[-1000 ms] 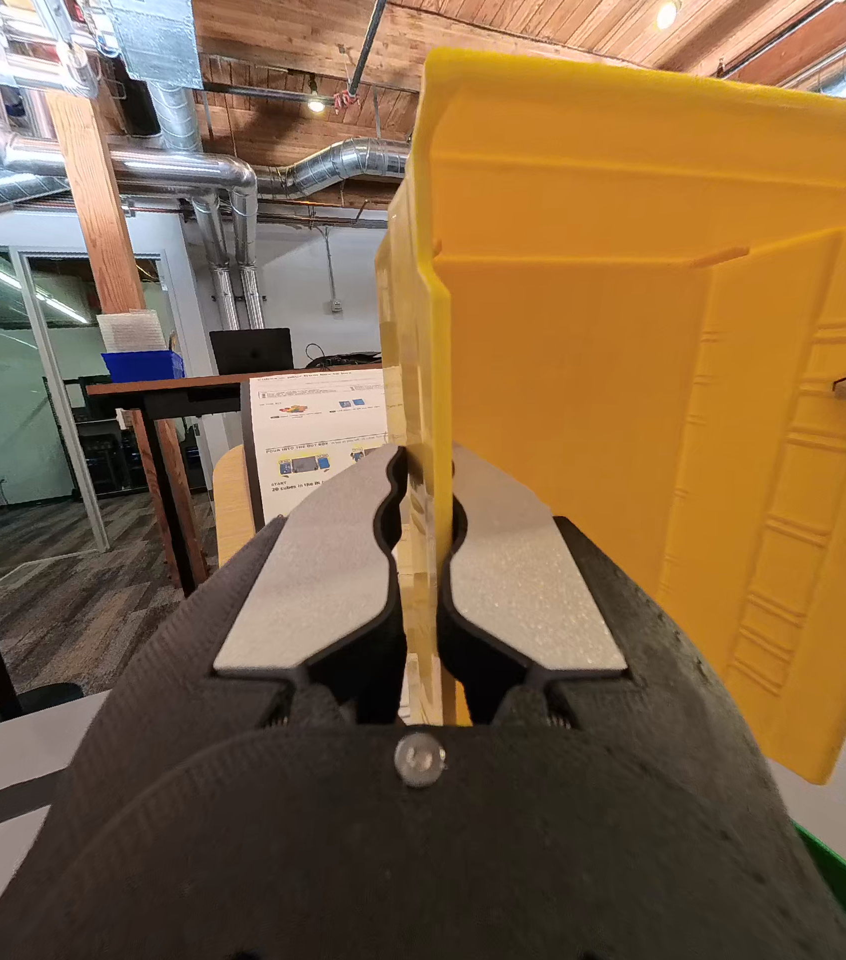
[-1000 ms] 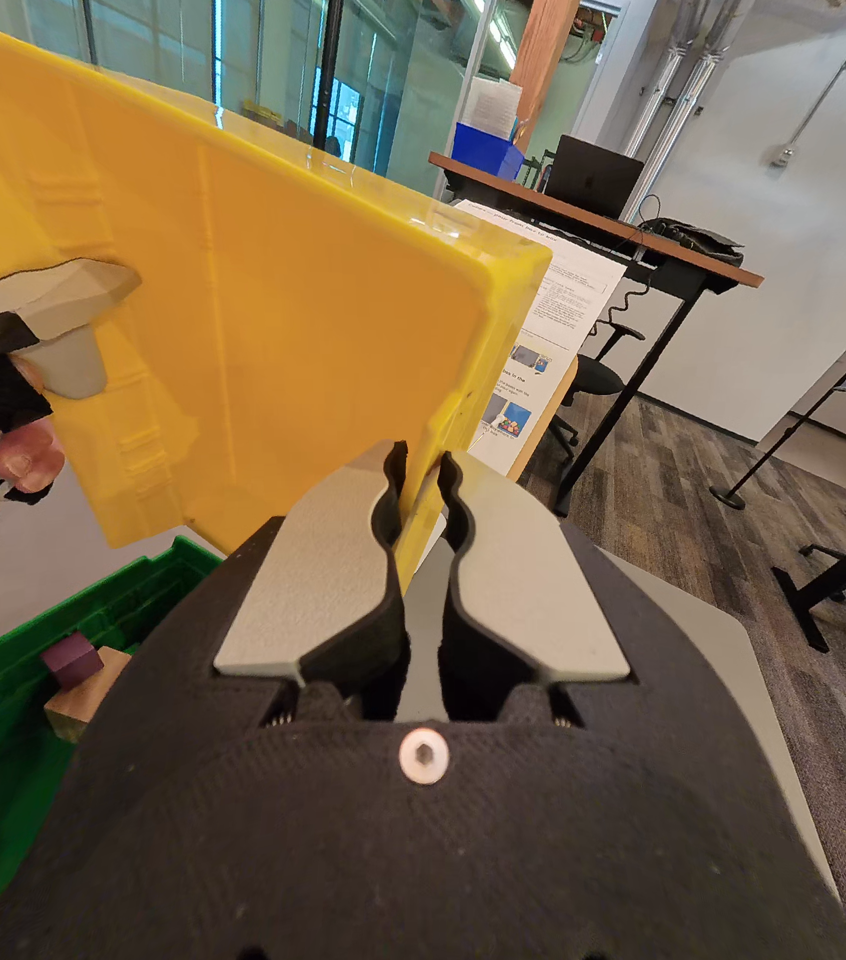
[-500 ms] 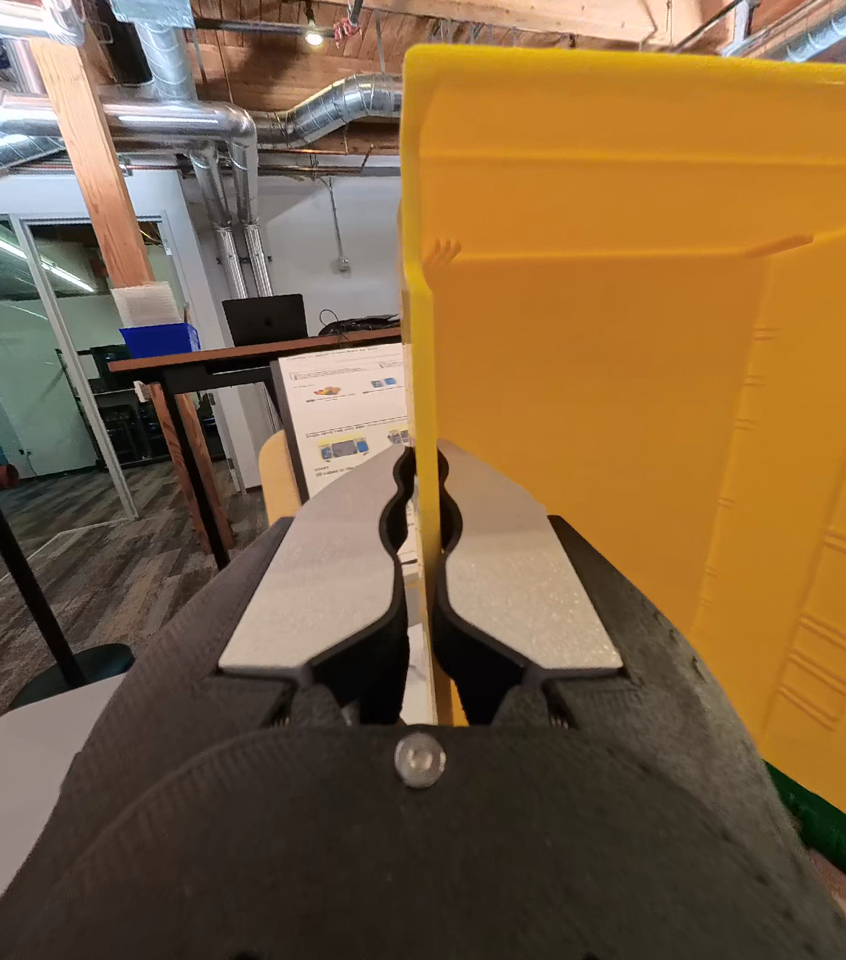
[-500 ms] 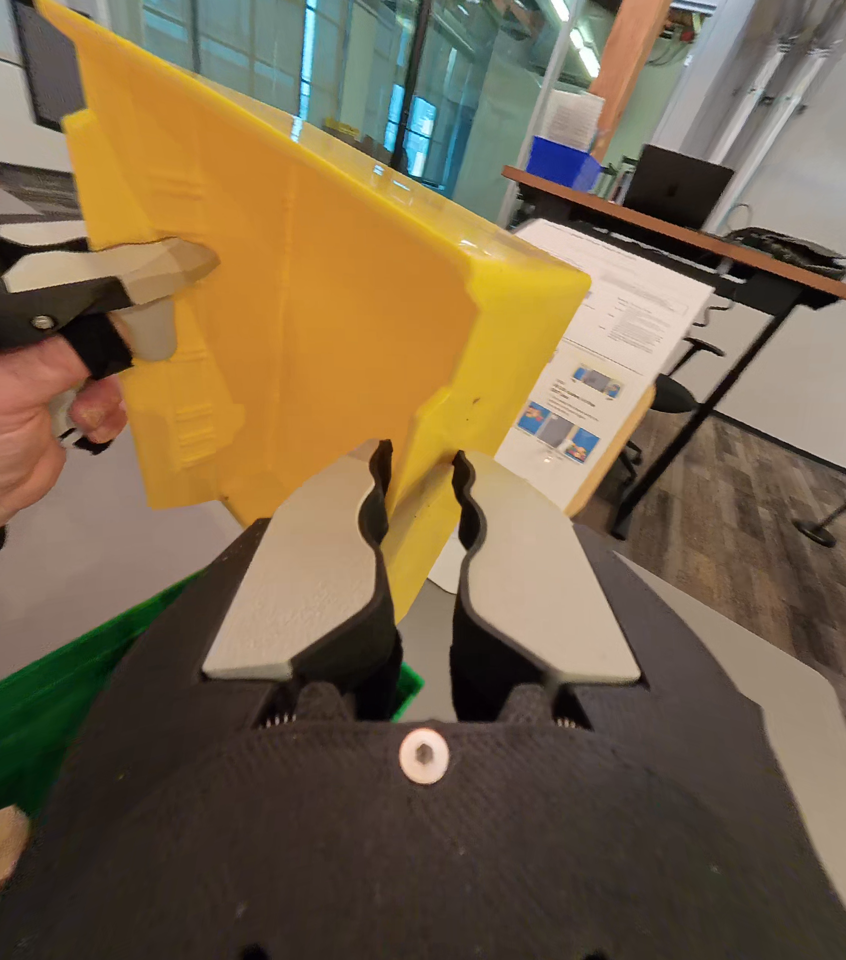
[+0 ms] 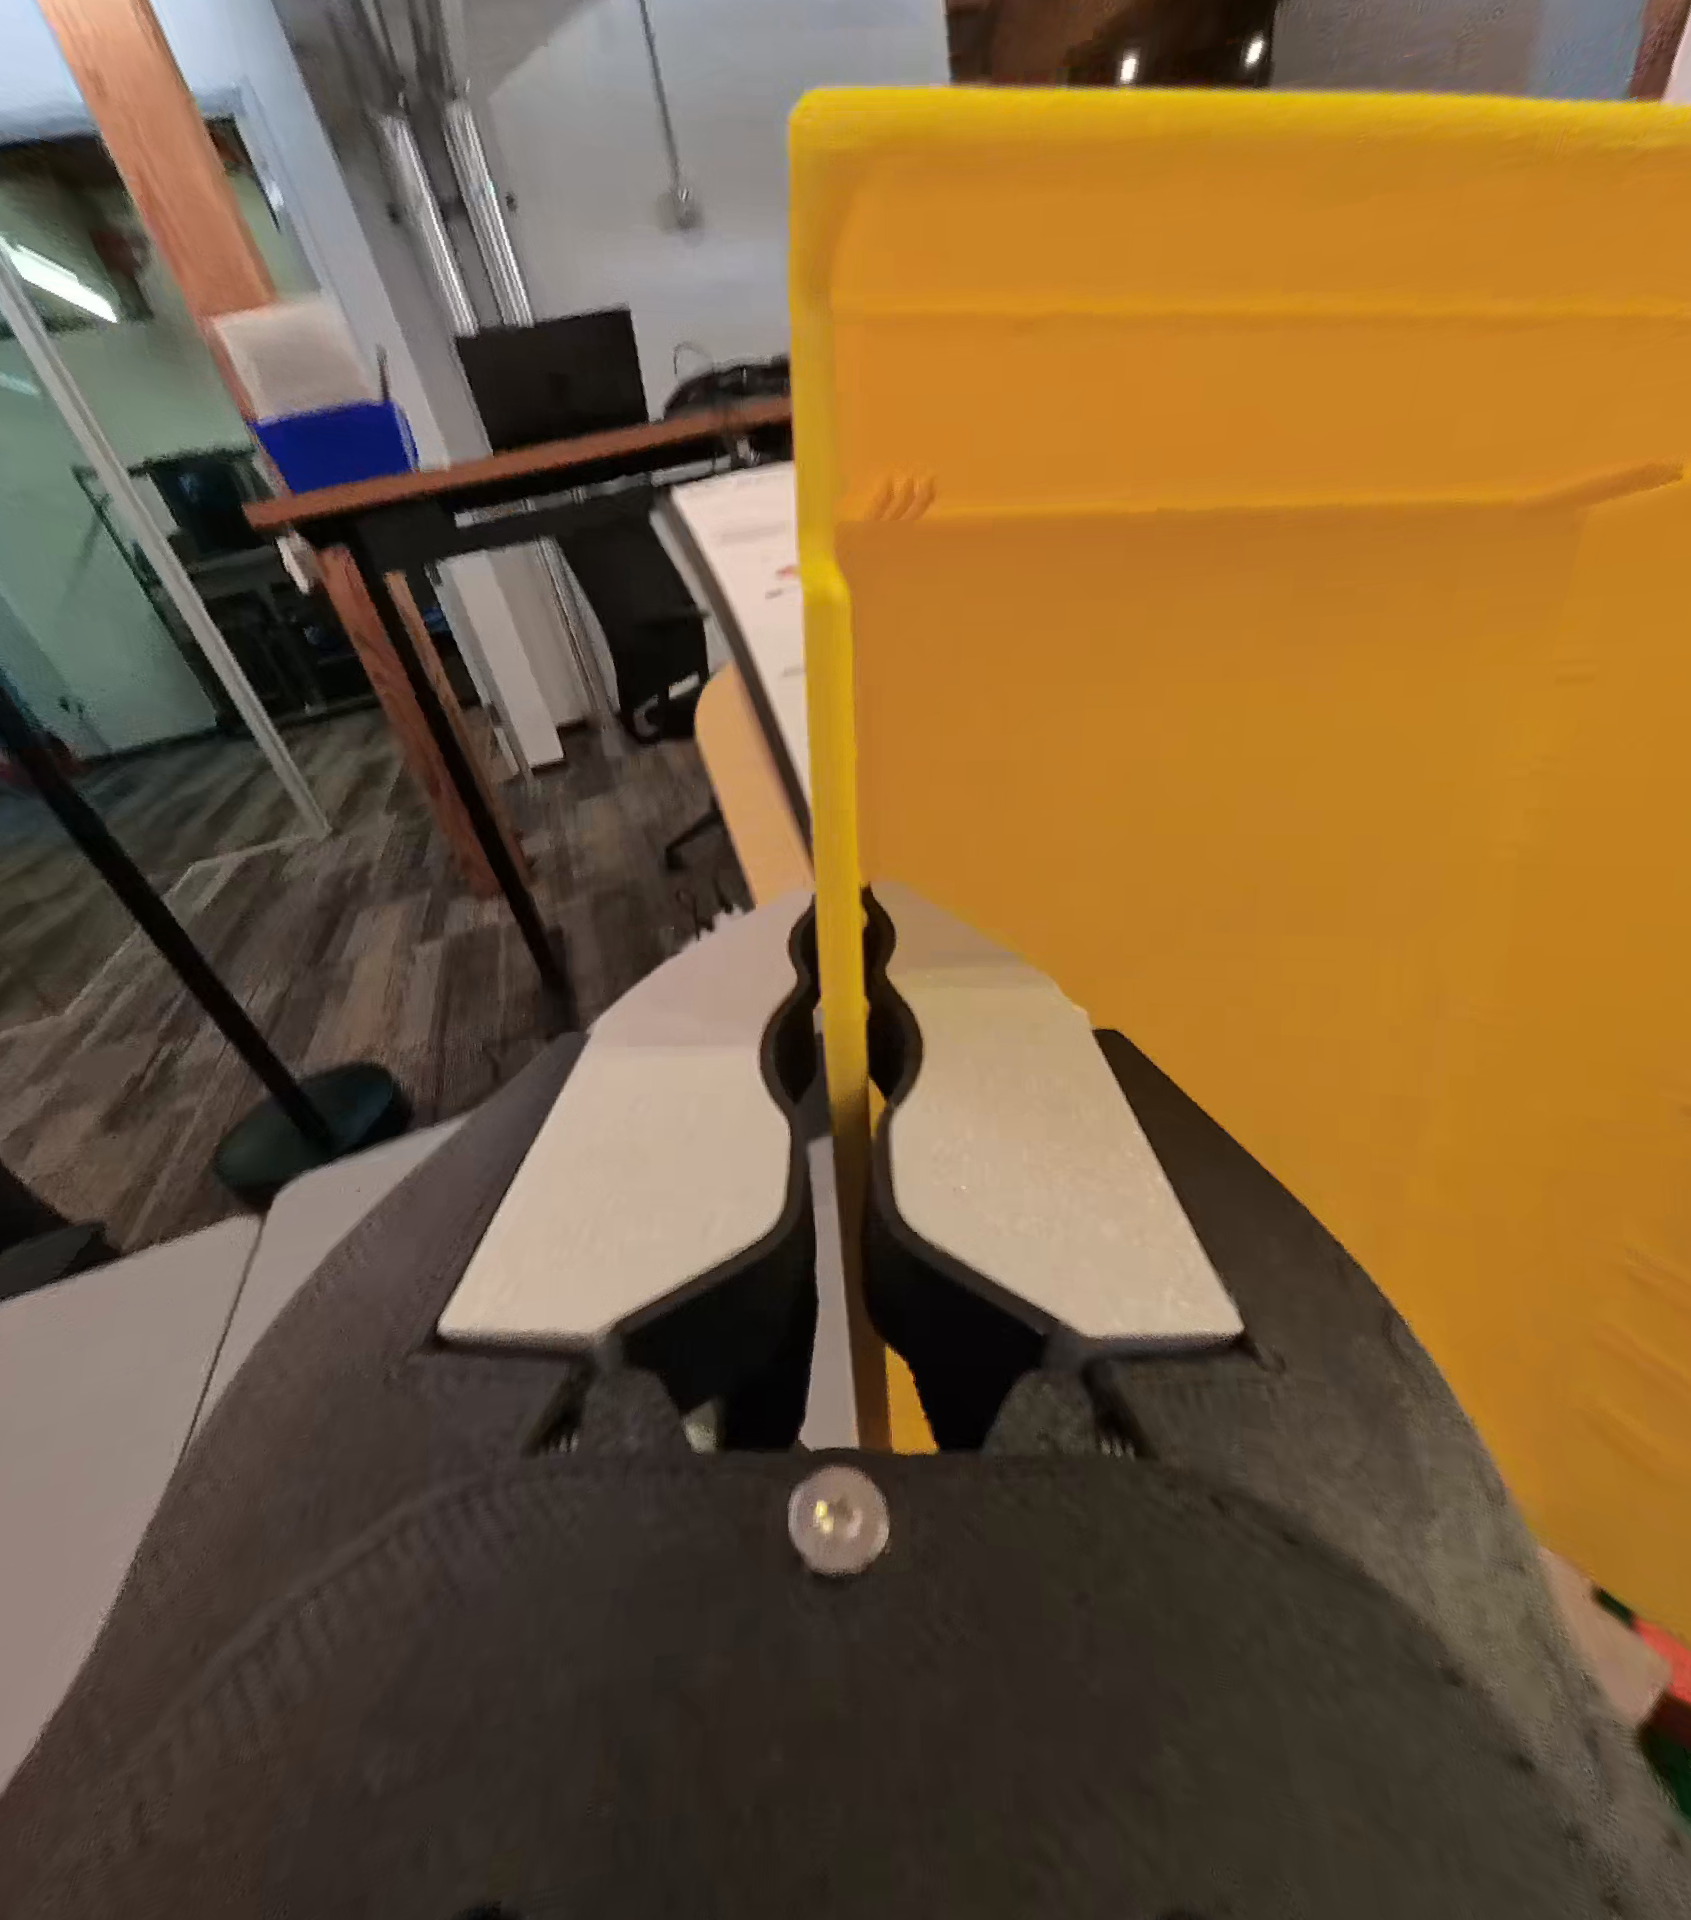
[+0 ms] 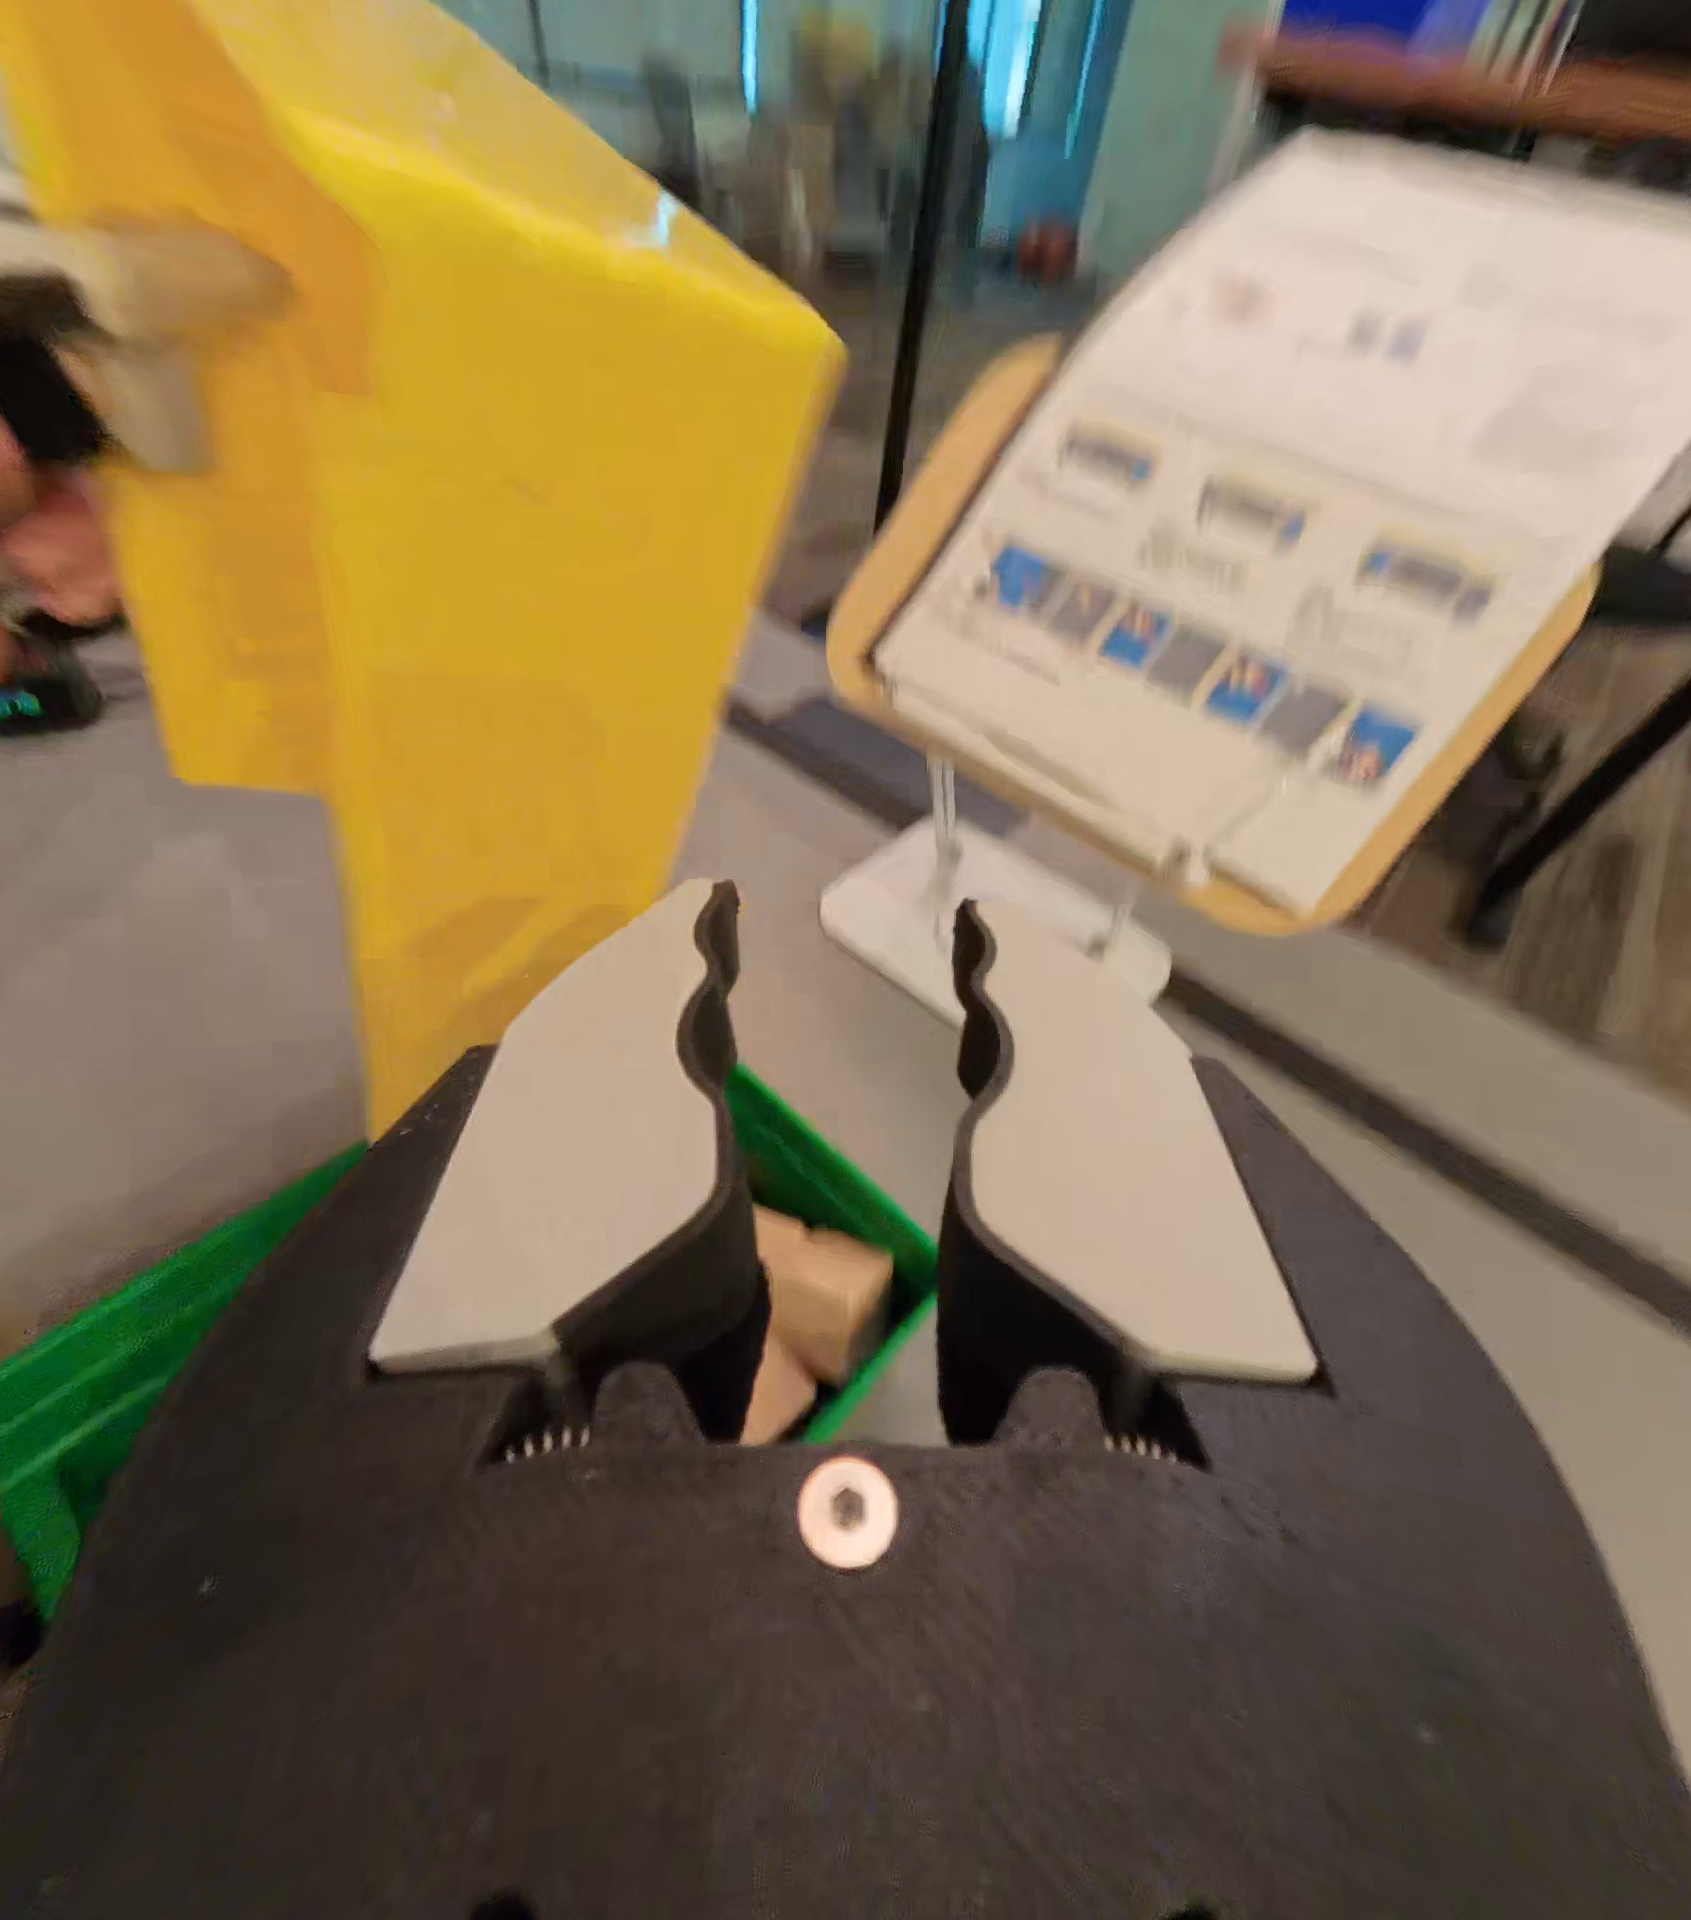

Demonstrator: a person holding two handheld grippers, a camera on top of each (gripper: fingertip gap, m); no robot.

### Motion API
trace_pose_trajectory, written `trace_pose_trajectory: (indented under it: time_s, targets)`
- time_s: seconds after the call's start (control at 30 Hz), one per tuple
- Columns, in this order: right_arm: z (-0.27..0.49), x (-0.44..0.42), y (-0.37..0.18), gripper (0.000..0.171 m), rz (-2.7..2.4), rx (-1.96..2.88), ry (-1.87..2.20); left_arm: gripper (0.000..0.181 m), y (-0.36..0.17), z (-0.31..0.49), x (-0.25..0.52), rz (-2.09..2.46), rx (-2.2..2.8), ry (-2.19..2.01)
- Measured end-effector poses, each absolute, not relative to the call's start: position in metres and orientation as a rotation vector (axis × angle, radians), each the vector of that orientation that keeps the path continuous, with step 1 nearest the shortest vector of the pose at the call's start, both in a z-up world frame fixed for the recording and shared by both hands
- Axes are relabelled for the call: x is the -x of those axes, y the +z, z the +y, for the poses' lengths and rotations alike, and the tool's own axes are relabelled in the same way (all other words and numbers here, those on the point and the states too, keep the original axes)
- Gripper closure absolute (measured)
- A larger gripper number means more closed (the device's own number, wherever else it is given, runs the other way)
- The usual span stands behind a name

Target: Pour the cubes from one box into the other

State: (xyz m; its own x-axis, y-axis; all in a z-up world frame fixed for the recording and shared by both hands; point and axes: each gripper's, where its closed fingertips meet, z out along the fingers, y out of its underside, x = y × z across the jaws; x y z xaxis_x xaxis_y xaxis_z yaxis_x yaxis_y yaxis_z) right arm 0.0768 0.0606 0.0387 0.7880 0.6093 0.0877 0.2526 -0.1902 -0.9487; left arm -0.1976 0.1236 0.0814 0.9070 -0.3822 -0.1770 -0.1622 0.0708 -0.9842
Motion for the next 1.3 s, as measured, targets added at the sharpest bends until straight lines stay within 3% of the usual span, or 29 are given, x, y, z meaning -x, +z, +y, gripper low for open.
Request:
trace_pose_trajectory:
  time_s: [0.23, 0.57, 0.77, 0.97, 1.3]
  targets:
    - [0.081, -0.119, -0.082, 0.132, -0.654, 2.318, 0.501, 0.176, 0.040, 0.125, 0.277, 0.365, 1.663, -0.216]
    - [0.022, -0.114, -0.178, 0.140, -0.777, 2.764, 0.657, 0.175, 0.025, 0.104, 0.362, 0.294, 1.695, -0.111]
    - [-0.009, -0.093, -0.211, 0.145, -0.776, 2.853, 0.687, 0.176, 0.043, 0.097, 0.384, 0.305, 1.661, 0.000]
    - [0.003, -0.084, -0.210, 0.160, -0.627, 2.802, 0.677, 0.176, 0.049, 0.087, 0.389, 0.376, 1.668, 0.050]
    - [0.039, -0.015, -0.206, 0.164, -0.620, 2.686, 0.729, 0.176, 0.072, 0.066, 0.392, 0.421, 1.631, 0.054]
